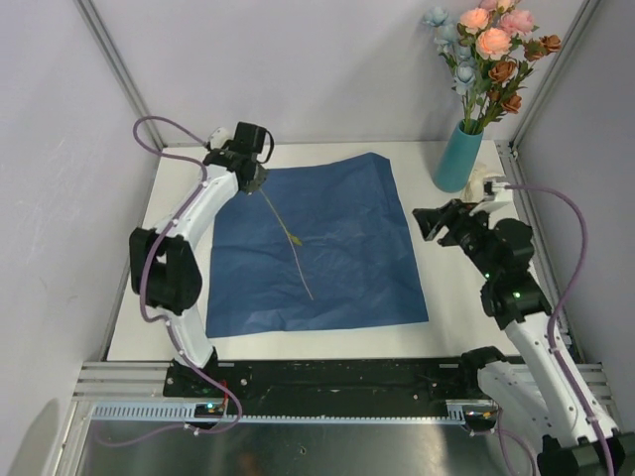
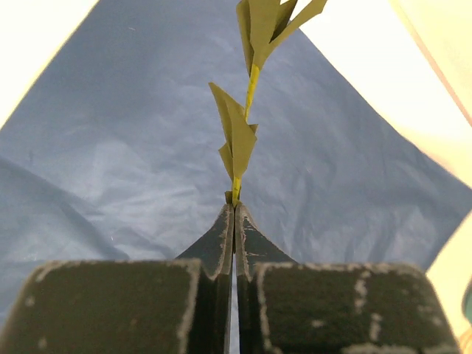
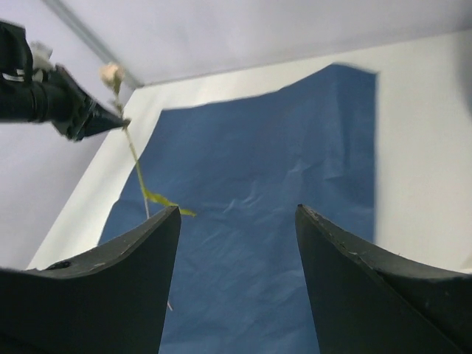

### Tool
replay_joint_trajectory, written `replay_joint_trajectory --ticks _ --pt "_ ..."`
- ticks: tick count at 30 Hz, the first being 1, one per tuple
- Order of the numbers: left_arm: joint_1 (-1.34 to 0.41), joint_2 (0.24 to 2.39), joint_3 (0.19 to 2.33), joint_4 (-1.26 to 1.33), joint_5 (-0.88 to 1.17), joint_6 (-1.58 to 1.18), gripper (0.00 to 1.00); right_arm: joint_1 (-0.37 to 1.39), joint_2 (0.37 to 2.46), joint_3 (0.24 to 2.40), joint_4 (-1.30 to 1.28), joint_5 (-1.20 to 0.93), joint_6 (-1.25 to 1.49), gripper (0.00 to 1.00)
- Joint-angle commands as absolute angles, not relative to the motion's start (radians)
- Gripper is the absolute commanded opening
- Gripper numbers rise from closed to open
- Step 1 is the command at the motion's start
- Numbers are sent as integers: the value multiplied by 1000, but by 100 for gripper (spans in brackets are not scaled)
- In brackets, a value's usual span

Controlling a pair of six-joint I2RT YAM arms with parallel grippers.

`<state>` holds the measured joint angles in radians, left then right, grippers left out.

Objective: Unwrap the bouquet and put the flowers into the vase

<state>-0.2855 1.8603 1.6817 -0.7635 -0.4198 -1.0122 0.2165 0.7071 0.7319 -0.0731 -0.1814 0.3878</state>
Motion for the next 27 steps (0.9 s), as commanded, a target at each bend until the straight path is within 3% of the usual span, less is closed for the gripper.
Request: replay_joint_trajectory --ticks 1,7,15,27 --pt "-382 1731 1617 -718 -377 -902 0 315 798 704 87 -281 470 69" --pt "-535 1556 1462 -571 -312 -825 0 476 975 699 271 -301 530 69" --pt "-651 1363 1232 -310 -179 -797 0 527 1181 695 554 -507 706 62" --pt "-693 1232 1029 -19 -21 -809 0 612 1290 695 617 -478 683 56"
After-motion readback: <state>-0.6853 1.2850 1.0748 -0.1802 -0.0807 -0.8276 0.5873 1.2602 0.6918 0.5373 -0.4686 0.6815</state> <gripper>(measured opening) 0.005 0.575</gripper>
